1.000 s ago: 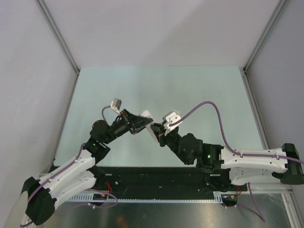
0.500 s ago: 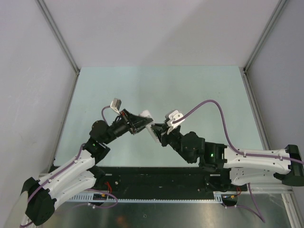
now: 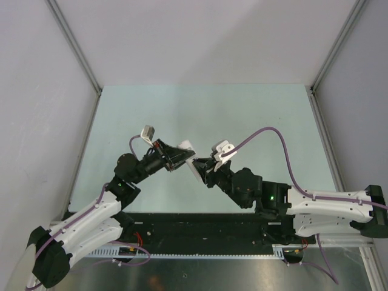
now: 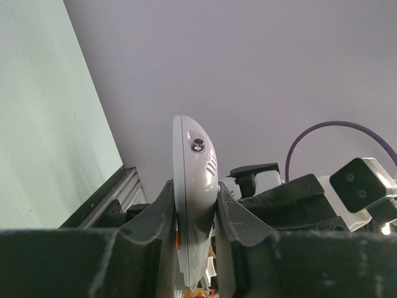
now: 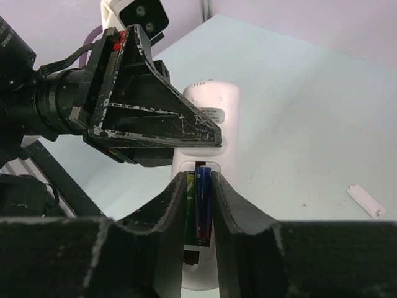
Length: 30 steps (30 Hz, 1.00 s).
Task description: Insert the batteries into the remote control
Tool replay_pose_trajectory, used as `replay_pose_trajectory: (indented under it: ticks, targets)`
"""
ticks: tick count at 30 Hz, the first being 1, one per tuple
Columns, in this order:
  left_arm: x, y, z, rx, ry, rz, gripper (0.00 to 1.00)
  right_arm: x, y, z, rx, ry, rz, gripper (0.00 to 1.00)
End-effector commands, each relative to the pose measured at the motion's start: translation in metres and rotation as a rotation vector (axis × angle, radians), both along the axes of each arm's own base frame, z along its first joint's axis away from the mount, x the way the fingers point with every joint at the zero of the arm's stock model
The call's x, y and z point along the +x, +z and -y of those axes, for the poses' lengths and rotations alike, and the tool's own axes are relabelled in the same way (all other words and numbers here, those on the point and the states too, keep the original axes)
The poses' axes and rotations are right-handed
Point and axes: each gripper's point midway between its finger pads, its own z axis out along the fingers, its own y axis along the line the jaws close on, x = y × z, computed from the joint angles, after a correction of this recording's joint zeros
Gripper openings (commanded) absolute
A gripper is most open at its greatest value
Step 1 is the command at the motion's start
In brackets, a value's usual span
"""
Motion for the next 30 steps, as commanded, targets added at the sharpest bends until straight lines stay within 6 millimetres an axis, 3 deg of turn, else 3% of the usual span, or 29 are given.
replay_pose_trajectory:
  ticks: [1,5,9,15,20,23,24,30]
  targets:
    - [-0.006,0.04,-0.005,-0.081,0.001,0.1,0.0,0.0,0.014,0.001,0.027,-0.003,-0.006,0.28]
    - [-0.005,0.04,-0.006,-0.08,0.005,0.102,0.0,0.0,0.016,0.002,0.035,-0.007,-0.008,0.33]
    - [-0.005,0.036,-0.006,-0.074,0.007,0.098,0.0,0.0,0.026,0.002,0.063,-0.007,-0.007,0.48]
    - [-0.003,0.025,-0.005,-0.053,0.014,0.09,0.0,-0.004,0.068,0.01,0.174,-0.002,-0.012,0.71]
    - [-0.003,0.019,-0.005,-0.039,0.014,0.096,0.0,-0.002,0.088,0.026,0.258,0.007,-0.063,0.74]
    - [-0.005,0.017,-0.005,-0.025,0.011,0.115,0.0,0.007,0.075,0.034,0.27,0.005,-0.172,0.76]
    - [-0.006,0.016,-0.005,-0.022,0.01,0.12,0.0,0.019,0.066,0.042,0.285,-0.037,-0.234,0.77]
    - [-0.007,0.005,-0.005,0.018,0.008,0.155,0.0,0.022,0.035,0.04,0.292,0.09,-0.484,0.88]
